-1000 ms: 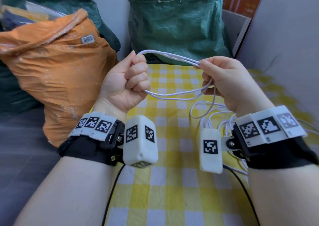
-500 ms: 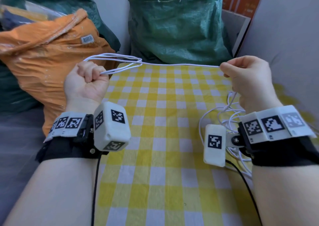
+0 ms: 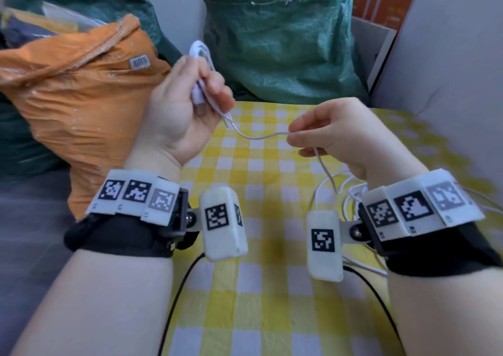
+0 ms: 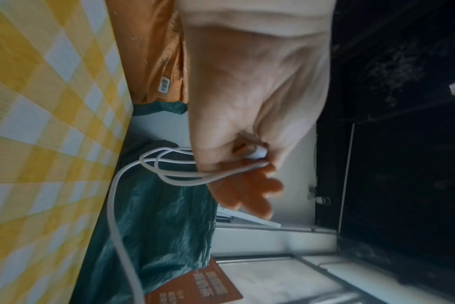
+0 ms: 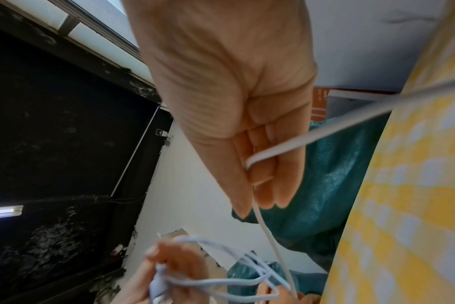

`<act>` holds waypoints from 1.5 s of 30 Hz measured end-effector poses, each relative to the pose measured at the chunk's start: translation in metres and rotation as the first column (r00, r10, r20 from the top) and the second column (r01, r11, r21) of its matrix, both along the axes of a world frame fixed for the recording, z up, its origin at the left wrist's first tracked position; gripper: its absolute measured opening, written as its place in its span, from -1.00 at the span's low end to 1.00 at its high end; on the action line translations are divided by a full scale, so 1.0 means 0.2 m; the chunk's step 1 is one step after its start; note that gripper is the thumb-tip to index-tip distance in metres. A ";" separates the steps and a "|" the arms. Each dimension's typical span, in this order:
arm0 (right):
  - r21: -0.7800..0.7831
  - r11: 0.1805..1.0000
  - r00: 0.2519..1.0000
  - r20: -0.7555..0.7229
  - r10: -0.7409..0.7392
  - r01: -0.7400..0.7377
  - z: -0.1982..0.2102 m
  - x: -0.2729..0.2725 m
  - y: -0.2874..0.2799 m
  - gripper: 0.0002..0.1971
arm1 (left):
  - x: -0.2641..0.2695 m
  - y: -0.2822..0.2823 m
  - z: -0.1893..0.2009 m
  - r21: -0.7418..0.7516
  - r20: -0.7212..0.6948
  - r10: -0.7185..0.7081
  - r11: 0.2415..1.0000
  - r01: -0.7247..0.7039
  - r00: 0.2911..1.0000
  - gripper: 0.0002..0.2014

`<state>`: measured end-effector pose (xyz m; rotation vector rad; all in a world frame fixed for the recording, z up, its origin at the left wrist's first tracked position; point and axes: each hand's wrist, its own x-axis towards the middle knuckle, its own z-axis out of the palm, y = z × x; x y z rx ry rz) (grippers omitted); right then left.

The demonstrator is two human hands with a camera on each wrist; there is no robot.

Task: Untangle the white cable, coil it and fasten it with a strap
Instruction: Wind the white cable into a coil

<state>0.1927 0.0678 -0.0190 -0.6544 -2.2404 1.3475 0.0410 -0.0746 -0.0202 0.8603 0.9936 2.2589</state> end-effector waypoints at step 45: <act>0.085 0.996 0.995 0.097 -0.011 0.003 -0.02 0.02 0.04 -0.90 | -0.08 -0.02 -0.09 0.051 0.409 -0.729 0.618 0.784 0.549 -0.58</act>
